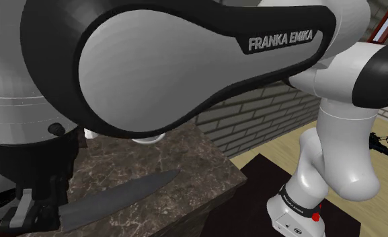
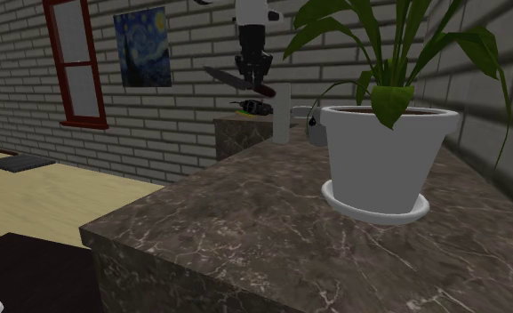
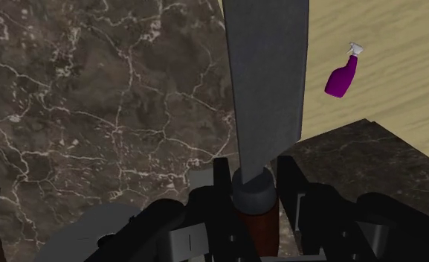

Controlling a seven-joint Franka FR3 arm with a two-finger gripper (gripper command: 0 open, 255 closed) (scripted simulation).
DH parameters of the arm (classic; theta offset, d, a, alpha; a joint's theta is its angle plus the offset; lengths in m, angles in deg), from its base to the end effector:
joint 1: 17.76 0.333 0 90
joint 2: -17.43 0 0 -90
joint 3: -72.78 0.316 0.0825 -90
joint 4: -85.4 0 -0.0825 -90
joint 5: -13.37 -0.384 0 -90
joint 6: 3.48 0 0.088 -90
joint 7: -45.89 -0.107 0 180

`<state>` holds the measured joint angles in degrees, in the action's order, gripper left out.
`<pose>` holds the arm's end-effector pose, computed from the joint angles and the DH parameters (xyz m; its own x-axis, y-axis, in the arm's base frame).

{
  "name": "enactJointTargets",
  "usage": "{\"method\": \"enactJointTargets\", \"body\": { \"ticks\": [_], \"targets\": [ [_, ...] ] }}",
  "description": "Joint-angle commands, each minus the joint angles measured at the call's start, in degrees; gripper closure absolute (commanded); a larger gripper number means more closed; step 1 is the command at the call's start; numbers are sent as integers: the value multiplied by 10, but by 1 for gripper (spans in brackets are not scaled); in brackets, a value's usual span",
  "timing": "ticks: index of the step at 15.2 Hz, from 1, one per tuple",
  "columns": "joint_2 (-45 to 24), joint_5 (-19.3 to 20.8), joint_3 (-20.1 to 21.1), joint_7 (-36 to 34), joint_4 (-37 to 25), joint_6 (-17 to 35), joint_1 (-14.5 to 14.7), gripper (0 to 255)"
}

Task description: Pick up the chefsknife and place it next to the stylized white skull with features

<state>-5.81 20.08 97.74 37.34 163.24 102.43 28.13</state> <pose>0.2826 0.6241 0.5187 0.4794 0.8705 0.1112 0.8776 -0.4745 -0.0689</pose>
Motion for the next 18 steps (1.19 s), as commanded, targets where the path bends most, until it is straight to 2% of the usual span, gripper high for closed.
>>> {"method": "enactJointTargets", "body": {
  "ticks": [1,18],
  "targets": [
    [1,0,0,-1,18,16,-1,255],
    [-16,10,-7,-5,124,139,-6,255]
  ]
}}
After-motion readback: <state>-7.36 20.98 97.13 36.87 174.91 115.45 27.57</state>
